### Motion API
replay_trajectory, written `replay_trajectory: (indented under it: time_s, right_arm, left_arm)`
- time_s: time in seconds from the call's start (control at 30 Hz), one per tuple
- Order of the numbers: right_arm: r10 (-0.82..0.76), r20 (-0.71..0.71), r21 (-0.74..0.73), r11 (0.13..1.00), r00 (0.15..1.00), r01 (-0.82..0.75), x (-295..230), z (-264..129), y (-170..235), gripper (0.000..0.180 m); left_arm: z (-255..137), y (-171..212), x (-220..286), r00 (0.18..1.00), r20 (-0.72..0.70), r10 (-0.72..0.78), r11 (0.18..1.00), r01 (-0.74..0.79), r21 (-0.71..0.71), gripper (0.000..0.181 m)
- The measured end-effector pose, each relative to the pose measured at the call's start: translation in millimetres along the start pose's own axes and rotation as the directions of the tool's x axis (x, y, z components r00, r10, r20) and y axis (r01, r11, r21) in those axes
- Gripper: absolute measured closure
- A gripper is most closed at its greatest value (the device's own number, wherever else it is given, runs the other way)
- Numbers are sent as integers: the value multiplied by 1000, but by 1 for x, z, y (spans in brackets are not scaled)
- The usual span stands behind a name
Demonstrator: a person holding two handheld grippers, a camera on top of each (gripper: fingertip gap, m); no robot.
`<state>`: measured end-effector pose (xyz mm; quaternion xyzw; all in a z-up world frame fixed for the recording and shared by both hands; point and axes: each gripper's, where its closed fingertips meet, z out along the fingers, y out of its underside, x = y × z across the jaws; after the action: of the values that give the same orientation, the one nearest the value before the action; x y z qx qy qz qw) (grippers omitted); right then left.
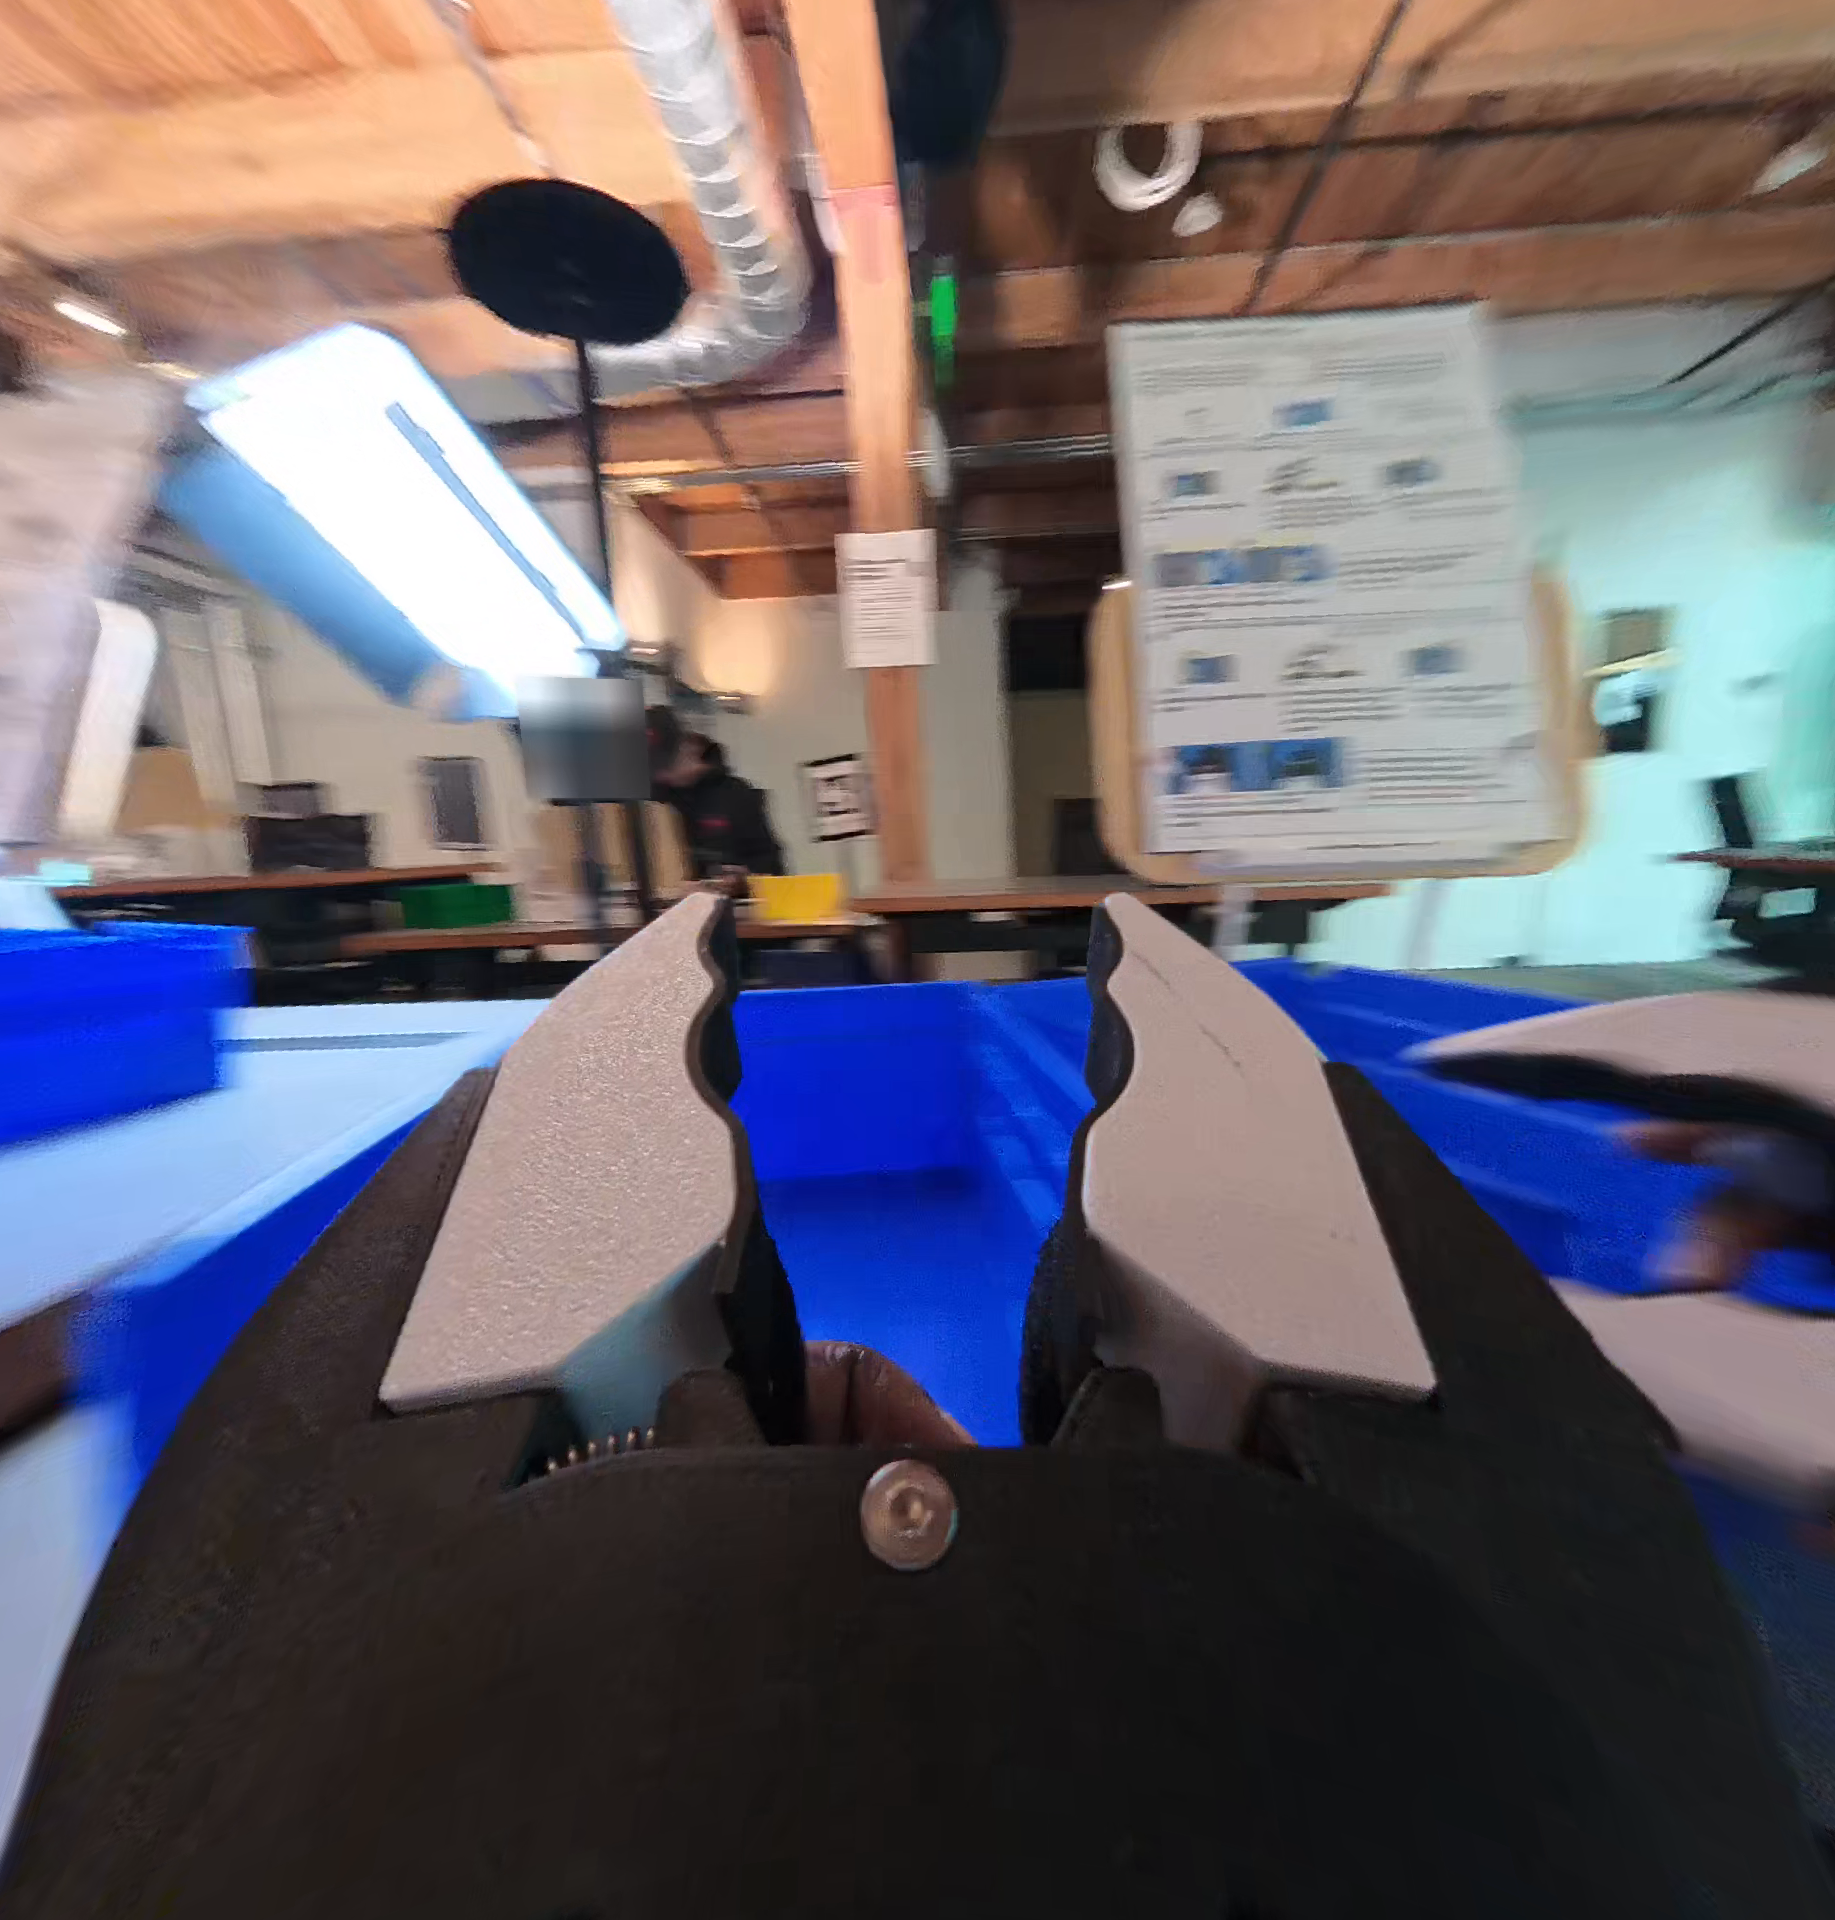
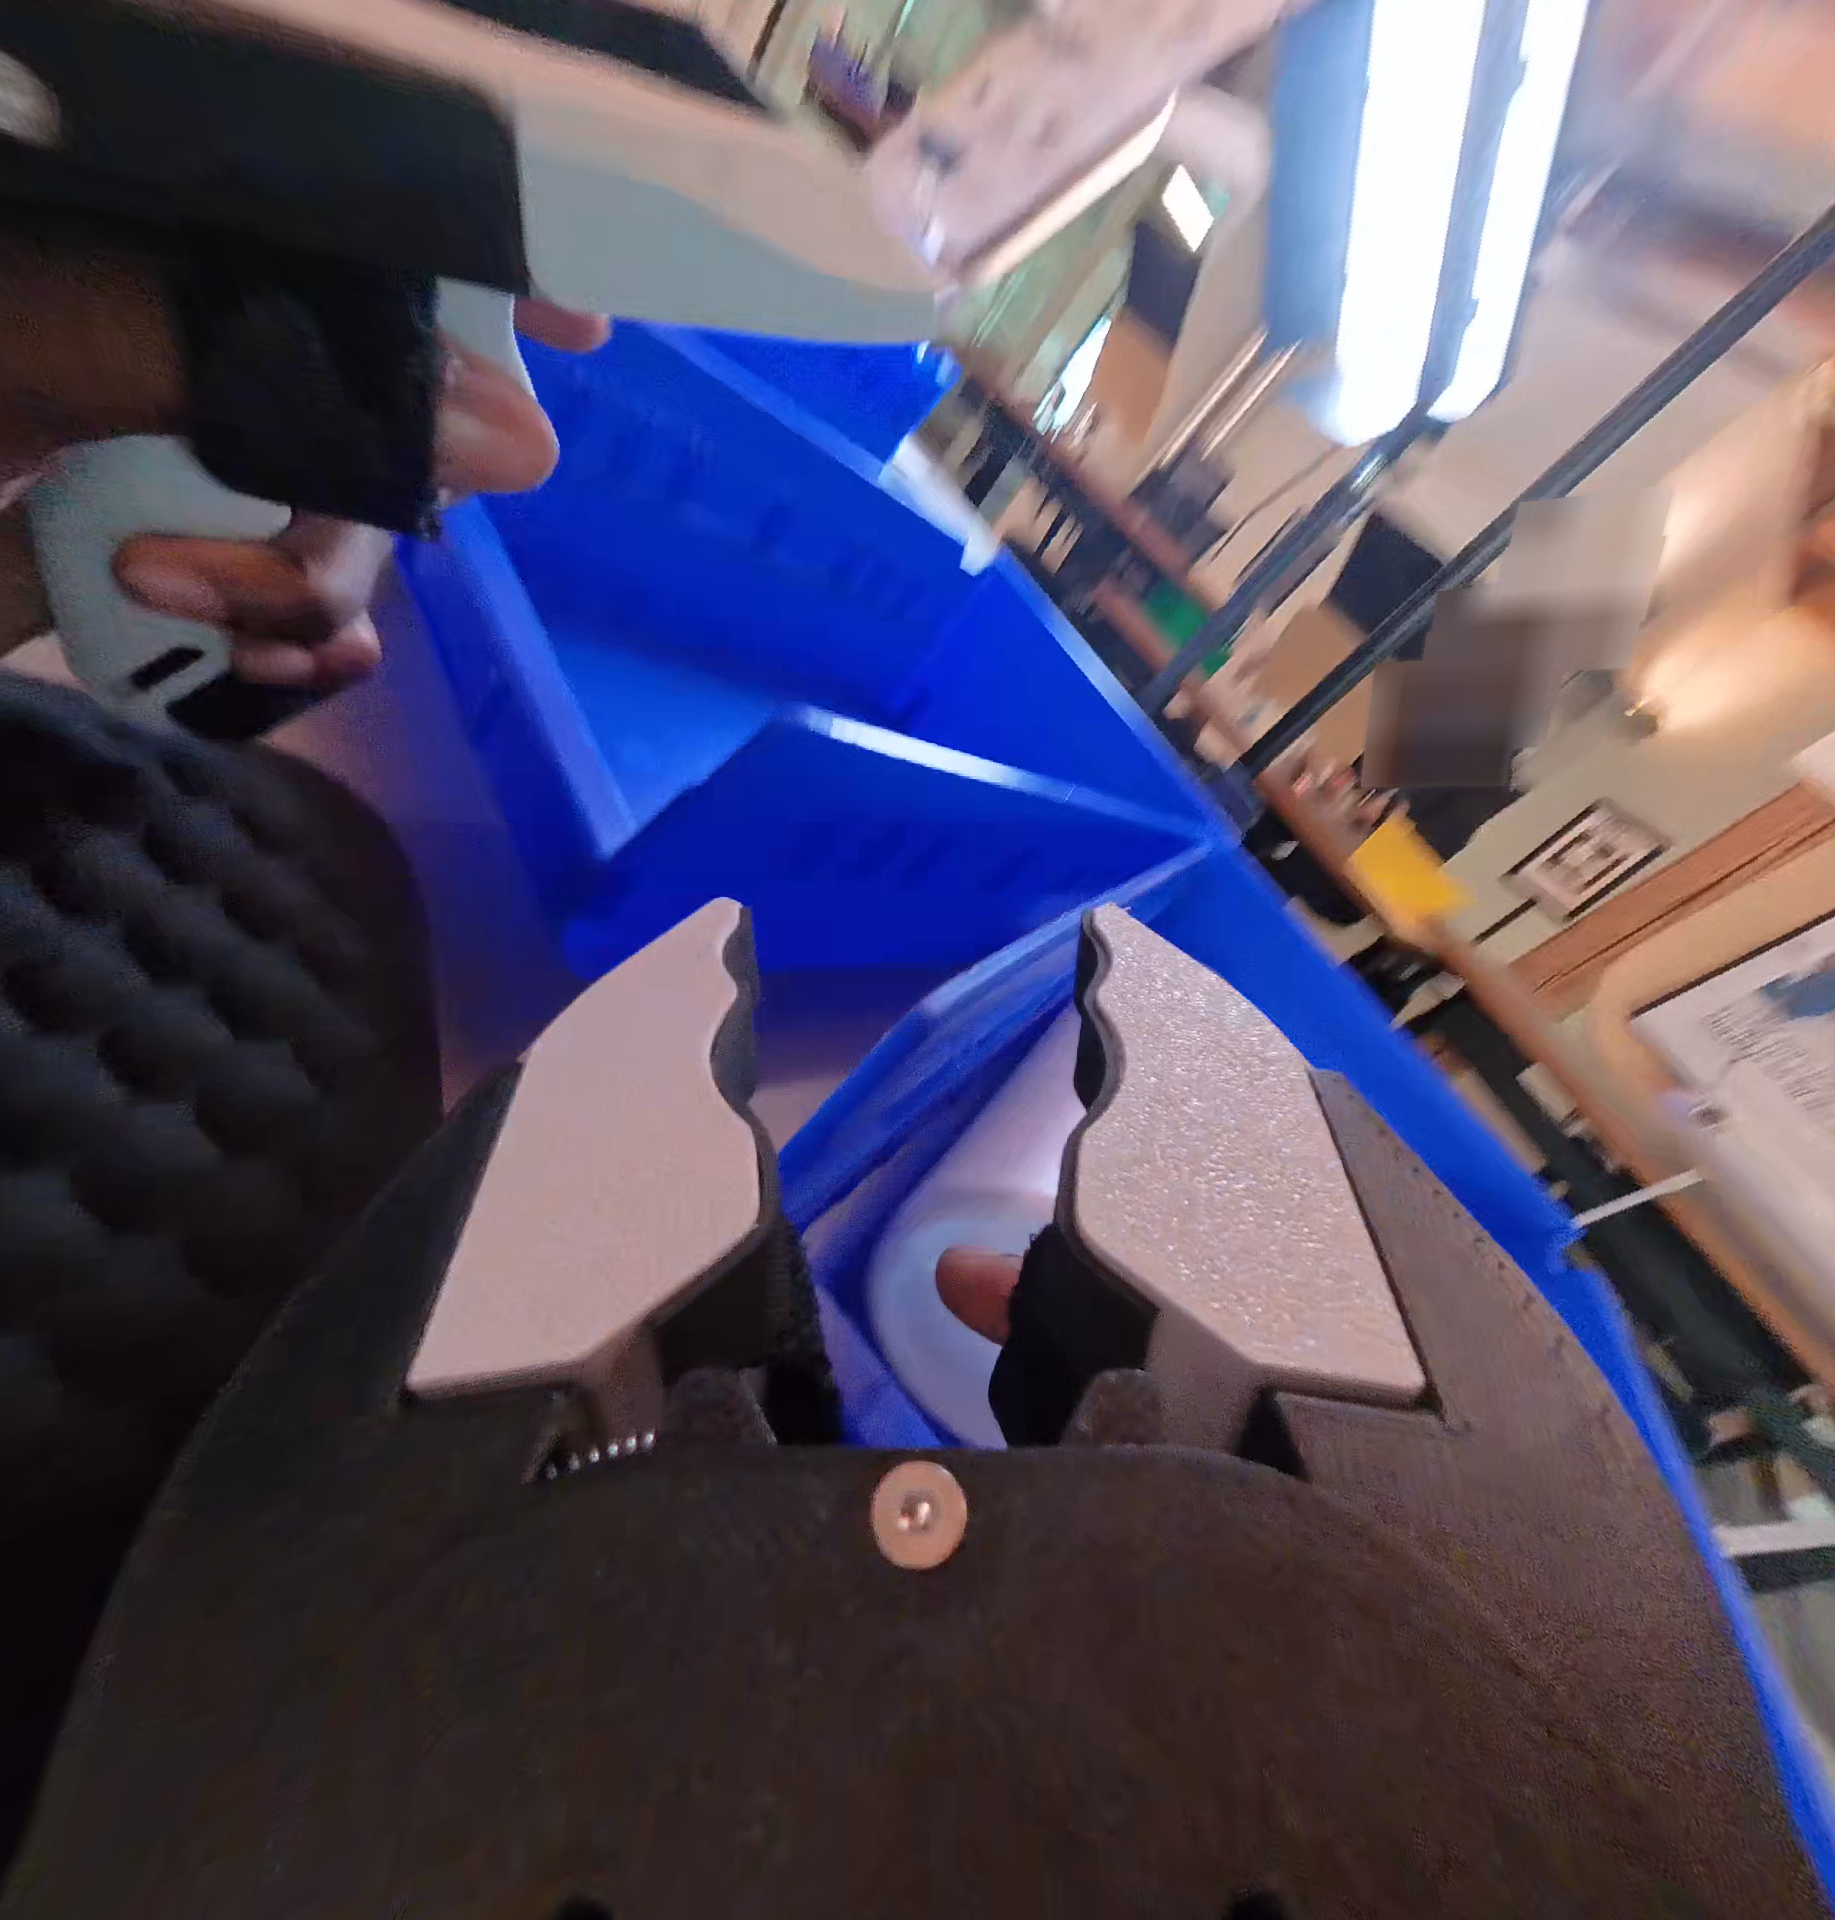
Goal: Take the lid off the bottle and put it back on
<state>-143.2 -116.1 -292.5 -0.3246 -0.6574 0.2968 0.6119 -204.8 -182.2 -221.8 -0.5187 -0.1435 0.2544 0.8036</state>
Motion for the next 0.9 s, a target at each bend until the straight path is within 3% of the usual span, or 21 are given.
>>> replay_trajectory:
  time_s: [0.07,0.13,0.27,0.33,0.37,0.47,0.53,0.6,0.73,0.9]
  right_arm:
    - [16,-35,106,994,999,-12,1,-8,-22,130]
    - [115,19,135,984,993,-116,-11,-8,-33,138]
    - [306,67,-41,952,950,-304,-32,10,-26,131]
    - [361,81,-127,928,929,-349,-38,17,-23,135]
    - [368,78,-161,922,927,-353,-40,19,-22,137]
    - [323,65,-226,927,944,-301,-43,27,-18,150]
    - [301,60,-270,923,952,-275,-45,33,-14,153]
    - [273,53,-285,926,961,-247,-42,36,-13,165]
    - [205,47,-280,942,978,-184,-42,37,-12,167]
    - [125,-13,-118,985,992,-126,-29,22,-39,168]
  left_arm:
    - [-6,-2,-57,985,136,103,994,-100,-32,115]
    - [-11,8,-111,966,207,153,984,-129,-126,106]
    - [-9,75,-158,997,64,44,886,-9,-464,88]
    - [-8,98,-150,996,-55,-67,829,25,-559,95]
    - [-6,104,-147,992,-86,-90,815,24,-579,110]
    - [-1,104,-146,993,-115,-38,829,-33,-558,164]
    - [-3,102,-153,998,-51,33,832,-55,-552,175]
    - [-10,96,-157,996,11,94,848,-74,-525,178]
    - [-30,71,-158,980,128,151,897,-81,-434,178]
    - [-40,10,-148,959,215,187,957,-128,-261,179]
